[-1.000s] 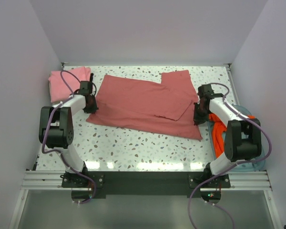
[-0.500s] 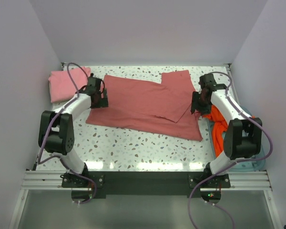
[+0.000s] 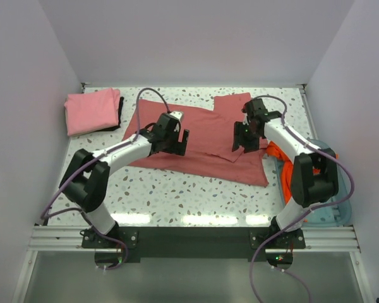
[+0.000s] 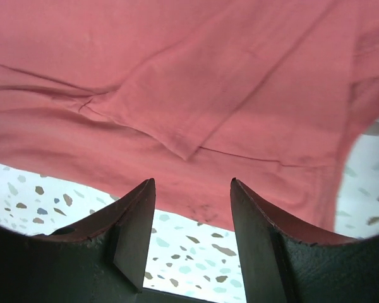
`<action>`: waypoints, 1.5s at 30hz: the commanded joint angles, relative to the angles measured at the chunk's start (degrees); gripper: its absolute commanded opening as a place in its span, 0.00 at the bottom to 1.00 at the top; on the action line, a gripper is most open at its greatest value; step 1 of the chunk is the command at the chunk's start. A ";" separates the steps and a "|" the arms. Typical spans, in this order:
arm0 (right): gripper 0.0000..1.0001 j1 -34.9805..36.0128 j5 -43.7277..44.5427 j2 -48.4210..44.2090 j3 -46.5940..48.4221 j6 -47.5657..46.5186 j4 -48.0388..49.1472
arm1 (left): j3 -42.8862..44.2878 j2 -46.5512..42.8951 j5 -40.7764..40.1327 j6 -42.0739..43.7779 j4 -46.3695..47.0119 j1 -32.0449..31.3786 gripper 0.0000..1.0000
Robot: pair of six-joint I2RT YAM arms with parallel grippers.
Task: Fold and stack the t-shirts
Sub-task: Fold the tshirt
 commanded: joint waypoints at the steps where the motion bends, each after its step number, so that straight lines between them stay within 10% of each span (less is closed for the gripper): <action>1: 0.54 2.27 -1.71 3.27 3.08 1.87 2.41 | -1.84 2.89 1.77 -1.94 3.53 -1.30 0.91; 45: 0.48 5.70 0.75 10.14 0.88 3.71 1.45 | -6.23 8.87 3.89 -6.68 5.11 -1.65 0.92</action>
